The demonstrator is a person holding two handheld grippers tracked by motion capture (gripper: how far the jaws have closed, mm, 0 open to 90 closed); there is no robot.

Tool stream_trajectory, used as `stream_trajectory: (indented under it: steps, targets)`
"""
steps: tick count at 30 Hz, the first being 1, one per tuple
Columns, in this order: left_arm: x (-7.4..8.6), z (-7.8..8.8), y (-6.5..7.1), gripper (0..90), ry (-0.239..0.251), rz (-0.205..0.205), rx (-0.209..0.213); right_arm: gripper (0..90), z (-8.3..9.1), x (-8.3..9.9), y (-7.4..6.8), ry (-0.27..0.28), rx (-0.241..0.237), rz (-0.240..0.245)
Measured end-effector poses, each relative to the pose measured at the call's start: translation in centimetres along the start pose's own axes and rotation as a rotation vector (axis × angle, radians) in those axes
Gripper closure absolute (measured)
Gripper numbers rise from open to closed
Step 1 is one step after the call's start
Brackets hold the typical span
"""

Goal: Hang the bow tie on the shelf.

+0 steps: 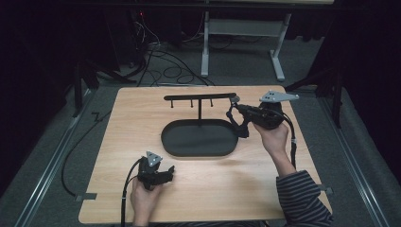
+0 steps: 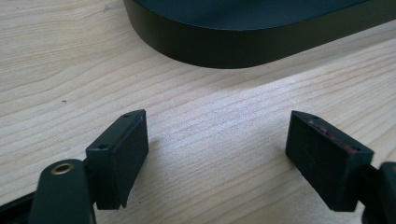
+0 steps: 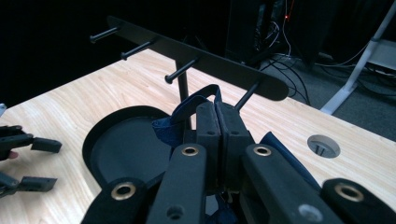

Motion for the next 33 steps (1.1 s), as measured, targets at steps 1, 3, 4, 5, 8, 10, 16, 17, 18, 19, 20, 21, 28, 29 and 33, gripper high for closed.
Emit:
stream_trajectory:
  steps: [1,3,4,5,8,10,16,17,18,19,20,21,28,29,33]
  targets:
    - [0.0,0.0,0.0,21.5,-0.001,0.000,0.000,90.0,-0.2,-0.2,0.2,-0.001,0.006,-0.002]
    - [0.0,0.0,0.0,21.5,-0.001,-0.001,-0.001,90.0,-0.4,-0.3,0.4,-0.004,0.009,-0.006]
    - [0.0,0.0,0.0,21.5,0.000,-0.001,-0.001,90.0,-0.4,-0.3,0.4,-0.004,0.009,-0.006]
    - [0.0,0.0,0.0,21.5,0.000,-0.001,-0.001,90.0,-0.5,-0.5,0.5,-0.006,0.014,-0.004]
    - [0.0,0.0,0.0,21.5,-0.001,-0.001,-0.001,90.0,-0.5,-0.8,0.6,-0.007,0.022,-0.001]
    - [0.0,0.0,0.0,21.5,-0.002,-0.002,0.000,90.0,-0.5,-1.1,0.7,-0.002,0.022,-0.003]
    - [0.0,0.0,0.0,21.5,0.000,-0.001,-0.001,90.0,-0.8,-1.5,1.0,0.005,0.023,-0.008]
    - [0.0,0.0,0.0,21.5,0.000,-0.001,-0.001,90.0,-0.9,-1.5,1.2,0.007,0.020,-0.014]
    - [0.0,0.0,0.0,21.5,0.000,-0.001,-0.001,90.0,-1.0,-1.6,1.3,0.009,0.017,-0.017]
    - [0.0,0.0,0.0,21.5,-0.001,-0.001,-0.001,90.0,-1.0,-1.6,1.3,0.009,0.017,-0.017]
    - [0.0,0.0,0.0,21.5,-0.002,-0.002,0.000,90.0,-1.0,-1.6,1.4,0.007,0.017,-0.022]
    - [0.0,0.0,0.0,21.5,-0.001,-0.001,0.000,90.0,-1.1,-1.6,1.4,0.011,0.017,-0.028]
    - [0.0,0.0,0.0,21.5,-0.001,-0.001,0.000,90.0,-1.8,-1.8,1.9,0.005,0.037,-0.022]
    - [0.0,0.0,0.0,21.5,-0.001,-0.001,0.000,90.0,-1.9,-1.8,2.0,0.007,0.038,-0.024]
    - [0.0,0.0,0.0,21.5,-0.001,-0.001,0.000,90.0,-2.4,-1.5,2.6,-0.004,0.052,-0.040]
Point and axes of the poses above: each handheld gripper's, and its own axes: z roughly backward along the jaws, x roughly out of its underside, y roughly to its right, the point moved 5 cm from there along -z, roughly forward along the jaws, and after that the axes turned 15 degrees about -x, right-handed, at the moved point
